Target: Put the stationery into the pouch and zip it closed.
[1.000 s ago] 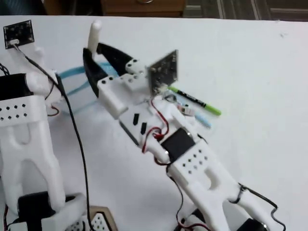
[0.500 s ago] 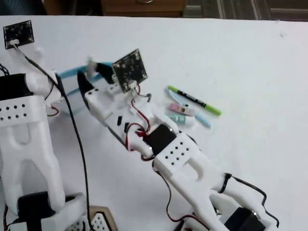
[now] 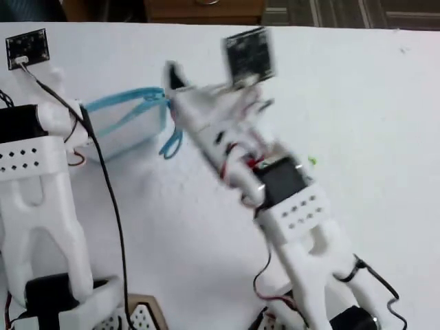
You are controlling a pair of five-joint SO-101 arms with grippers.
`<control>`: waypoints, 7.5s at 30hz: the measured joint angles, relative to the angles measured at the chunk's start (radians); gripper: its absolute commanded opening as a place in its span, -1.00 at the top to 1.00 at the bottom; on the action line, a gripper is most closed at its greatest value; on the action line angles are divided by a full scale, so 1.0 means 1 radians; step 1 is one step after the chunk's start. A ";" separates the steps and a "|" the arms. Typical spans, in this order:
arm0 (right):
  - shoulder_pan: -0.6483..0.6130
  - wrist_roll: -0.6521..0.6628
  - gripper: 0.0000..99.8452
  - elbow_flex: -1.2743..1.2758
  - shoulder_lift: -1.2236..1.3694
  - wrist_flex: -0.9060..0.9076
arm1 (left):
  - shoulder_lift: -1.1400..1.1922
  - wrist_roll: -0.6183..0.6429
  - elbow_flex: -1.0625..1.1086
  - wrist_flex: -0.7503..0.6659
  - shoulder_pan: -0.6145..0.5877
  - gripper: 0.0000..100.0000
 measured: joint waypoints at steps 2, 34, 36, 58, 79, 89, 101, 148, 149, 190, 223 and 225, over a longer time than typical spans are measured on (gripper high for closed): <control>0.091 0.017 0.24 -0.005 0.032 0.110 | 0.000 0.000 0.000 0.000 0.000 0.95; 0.210 1.117 0.25 -0.591 1.218 0.723 | 0.000 0.000 0.000 0.000 0.000 0.95; 0.210 1.117 0.35 -0.646 1.260 0.752 | 0.000 0.000 0.000 0.000 0.000 0.95; 0.212 0.945 0.97 -0.853 1.128 1.073 | 0.015 0.000 -0.035 0.014 0.000 0.95; 0.140 0.275 0.97 -0.853 0.752 0.798 | 0.015 0.000 -0.035 0.029 0.000 0.95; 0.115 0.210 0.97 -1.086 0.752 0.872 | 0.015 0.000 -0.035 0.031 0.000 0.95; 0.107 0.210 0.86 -1.211 0.885 0.954 | 0.015 0.000 -0.035 0.031 0.000 0.95; 0.086 0.308 0.97 -1.323 1.405 1.080 | 0.020 0.000 -0.044 0.063 -0.068 0.95; 0.086 0.308 0.96 -1.254 1.372 1.080 | 0.020 0.000 -0.044 0.063 -0.068 0.95; 0.000 0.270 0.97 -1.720 1.685 1.040 | 0.020 0.000 -0.044 0.063 -0.068 0.95; -0.110 0.063 0.97 -1.583 1.807 0.532 | 0.021 0.000 -0.044 0.063 -0.081 0.95; -0.097 0.080 0.94 -1.588 1.806 0.566 | 0.021 0.000 -0.044 0.063 -0.081 0.95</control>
